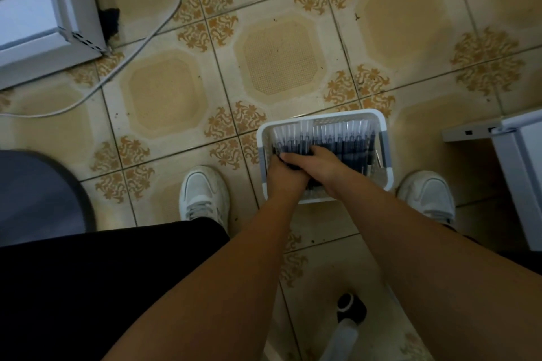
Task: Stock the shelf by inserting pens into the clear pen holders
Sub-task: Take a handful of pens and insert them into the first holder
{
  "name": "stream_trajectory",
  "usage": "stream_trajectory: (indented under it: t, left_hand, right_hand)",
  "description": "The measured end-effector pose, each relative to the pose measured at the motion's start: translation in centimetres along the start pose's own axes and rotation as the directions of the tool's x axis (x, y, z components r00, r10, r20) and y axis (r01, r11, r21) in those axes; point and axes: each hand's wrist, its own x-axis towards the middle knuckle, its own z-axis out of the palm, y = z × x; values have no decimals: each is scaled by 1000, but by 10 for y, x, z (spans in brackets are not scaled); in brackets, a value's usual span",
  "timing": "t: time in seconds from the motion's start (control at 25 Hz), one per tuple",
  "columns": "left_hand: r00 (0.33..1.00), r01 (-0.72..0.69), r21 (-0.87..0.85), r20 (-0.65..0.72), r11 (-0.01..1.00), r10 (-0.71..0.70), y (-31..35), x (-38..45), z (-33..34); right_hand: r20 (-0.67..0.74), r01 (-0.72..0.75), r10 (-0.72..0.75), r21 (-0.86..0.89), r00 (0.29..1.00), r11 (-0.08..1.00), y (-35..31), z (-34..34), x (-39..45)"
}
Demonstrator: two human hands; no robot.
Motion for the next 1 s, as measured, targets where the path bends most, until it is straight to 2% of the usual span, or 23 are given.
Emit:
stream_trajectory:
  t: [0.24,0.4,0.48,0.64,0.72,0.84,0.92,1.0]
  left_hand:
    - [1000,-1,-11,7,1000,1,-3,6,4]
    - [997,-27,57,72,998,22,6,4,2]
    - [996,-39,53,84,998,35,9,3,1]
    - [997,-51,27,63,998,49,23,-19,-6]
    - [989,-136,39,63,990,134,44,-40,-17]
    - [953,-297,-1,65,955,296,97,-94,-45]
    - [904,-411,-113,76,904,421,140,-142,-70]
    - [835,-521,-183,95,834,542,183,-201,-95]
  right_hand:
    - [-45,25,-26,-34,999,999,5,6,4]
    - [-63,32,-36,-66,997,997,4,6,4]
    - [-74,38,-40,-28,996,999,2,8,-2]
    - [-73,79,-85,-80,994,994,-7,4,-29]
    - [-42,121,-126,-107,991,987,-26,-6,-57]
    - [-11,273,-278,-167,960,947,-68,-27,-127]
    - [7,383,-390,-203,921,901,-98,-44,-190]
    - [-40,488,-507,-217,861,846,-118,-63,-257]
